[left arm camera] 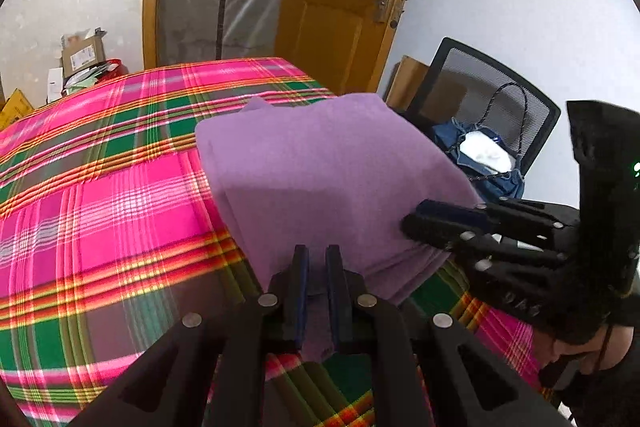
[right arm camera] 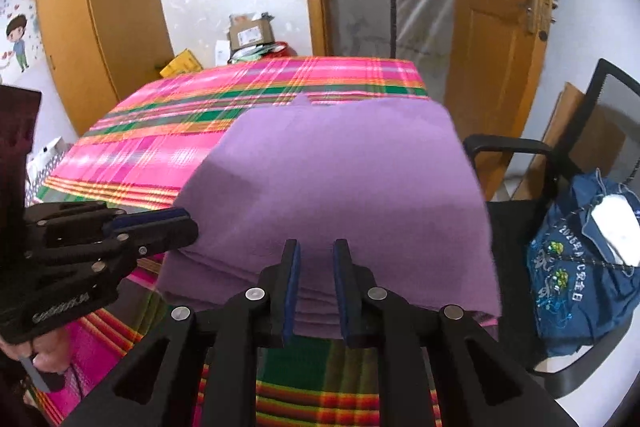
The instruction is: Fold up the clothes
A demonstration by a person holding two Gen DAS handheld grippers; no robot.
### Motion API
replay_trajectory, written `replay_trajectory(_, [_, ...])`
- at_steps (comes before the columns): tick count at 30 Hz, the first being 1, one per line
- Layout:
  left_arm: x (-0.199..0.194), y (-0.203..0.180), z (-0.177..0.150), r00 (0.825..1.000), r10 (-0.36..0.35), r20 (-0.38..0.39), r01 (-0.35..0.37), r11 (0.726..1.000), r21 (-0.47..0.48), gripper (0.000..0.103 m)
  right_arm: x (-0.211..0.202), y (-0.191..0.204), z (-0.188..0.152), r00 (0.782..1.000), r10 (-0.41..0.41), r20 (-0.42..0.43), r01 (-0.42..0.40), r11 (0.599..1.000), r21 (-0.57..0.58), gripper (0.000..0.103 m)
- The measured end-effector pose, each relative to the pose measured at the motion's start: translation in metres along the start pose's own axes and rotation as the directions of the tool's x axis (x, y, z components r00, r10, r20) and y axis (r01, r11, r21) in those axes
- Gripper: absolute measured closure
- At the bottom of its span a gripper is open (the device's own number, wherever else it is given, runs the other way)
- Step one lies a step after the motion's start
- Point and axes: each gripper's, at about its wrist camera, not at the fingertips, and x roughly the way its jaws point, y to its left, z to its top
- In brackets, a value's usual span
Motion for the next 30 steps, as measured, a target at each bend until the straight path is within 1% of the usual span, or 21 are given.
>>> replay_trajectory(2, [0.001,0.001,-0.003,1.0,0.008,-0.003,-0.008,1.0,-0.003,0.094,0.006,-0.001,-0.001,1.0,-0.003,-0.018,0.003,1.0,0.004,0.083])
replay_trajectory(7, [-0.004,-0.001,-0.006,1.0,0.015,-0.003,-0.015,1.0,-0.007,0.094,-0.005,-0.004,-0.003,1.0,-0.011,-0.017,0.012,0.999,0.03,0.083])
replay_trajectory(13, [-0.018,-0.002,-0.01,1.0,-0.002,-0.006,0.002,0.999,-0.034,0.094,-0.037,-0.004,-0.011,1.0,-0.015,0.02,0.013,0.998,0.068,0.081])
replay_trajectory(15, [-0.023,-0.004,-0.015,1.0,-0.003,-0.011,0.003,0.999,-0.041,0.094,-0.049,0.0,-0.016,0.999,-0.014,0.03,0.012,0.998,0.069,0.079])
replay_trajectory(20, [-0.039,-0.009,-0.028,1.0,0.003,-0.019,-0.003,0.999,-0.043,0.094,-0.072,0.013,-0.031,0.999,-0.013,0.048,0.009,0.997,0.073,0.077])
replay_trajectory(26, [-0.069,-0.019,-0.044,1.0,-0.001,-0.007,0.001,1.0,0.002,0.094,-0.1,0.024,-0.054,1.0,0.011,0.029,-0.013,0.997,0.073,0.077])
replay_trajectory(30, [-0.092,-0.022,-0.051,1.0,0.005,0.011,-0.005,0.999,0.048,0.094,-0.131,0.016,-0.064,0.999,0.001,0.038,-0.004,0.997,0.076,0.077])
